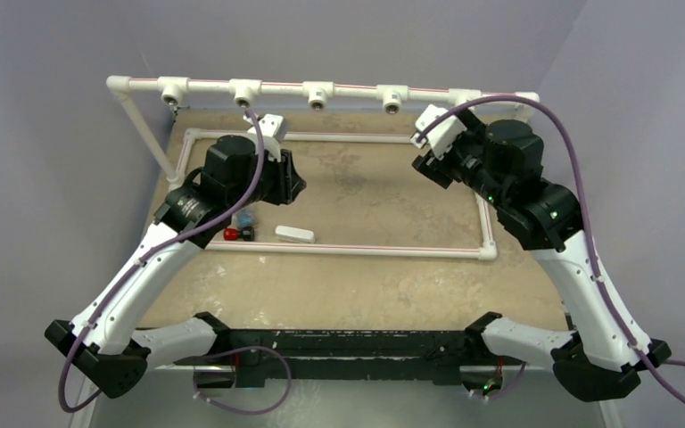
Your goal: Install the water faucets
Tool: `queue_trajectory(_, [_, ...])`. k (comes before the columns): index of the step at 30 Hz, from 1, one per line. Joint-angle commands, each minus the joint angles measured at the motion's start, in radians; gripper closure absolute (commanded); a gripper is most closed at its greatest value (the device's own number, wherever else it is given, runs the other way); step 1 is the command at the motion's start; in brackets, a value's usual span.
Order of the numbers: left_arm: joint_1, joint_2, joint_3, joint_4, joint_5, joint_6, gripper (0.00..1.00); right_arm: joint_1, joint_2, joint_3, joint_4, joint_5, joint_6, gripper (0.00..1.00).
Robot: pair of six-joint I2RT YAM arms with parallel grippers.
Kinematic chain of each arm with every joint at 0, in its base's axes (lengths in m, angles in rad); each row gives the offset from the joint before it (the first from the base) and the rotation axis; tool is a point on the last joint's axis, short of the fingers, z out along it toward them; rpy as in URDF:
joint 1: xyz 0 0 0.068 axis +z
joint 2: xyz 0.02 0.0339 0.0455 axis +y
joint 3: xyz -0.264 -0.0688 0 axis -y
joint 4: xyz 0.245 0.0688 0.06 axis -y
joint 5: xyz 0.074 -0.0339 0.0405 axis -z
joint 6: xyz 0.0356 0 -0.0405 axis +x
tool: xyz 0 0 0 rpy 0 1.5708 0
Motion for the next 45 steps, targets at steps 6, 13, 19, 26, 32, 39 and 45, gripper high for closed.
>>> queue_trajectory(6, [-0.019,0.005,-0.003,0.024,-0.043,0.022,0.67,0.155,-0.006,-0.094,-0.056,0.509,-0.264,0.22])
queue_trajectory(13, [-0.019,0.082,0.103,0.009,-0.034,0.028,0.65,0.189,-0.059,-0.215,0.074,0.659,-0.472,0.19])
queue_trajectory(19, [-0.018,0.157,0.33,0.014,-0.04,0.063,0.65,0.189,-0.073,-0.323,0.17,0.698,-0.565,0.18])
queue_trajectory(26, [-0.018,0.229,0.526,0.103,-0.043,0.141,0.64,0.18,-0.072,-0.409,0.386,0.749,-0.708,0.19])
queue_trajectory(32, [0.005,0.283,0.491,0.387,-0.204,0.311,0.64,0.14,-0.089,-0.469,0.531,0.741,-0.787,0.2])
queue_trajectory(39, [0.192,0.446,0.546,0.425,-0.128,0.264,0.65,0.08,-0.119,-0.551,0.683,0.699,-0.802,0.4])
queue_trajectory(45, [0.246,0.521,0.549,0.429,-0.124,0.253,0.66,0.067,-0.12,-0.554,0.706,0.695,-0.761,0.7])
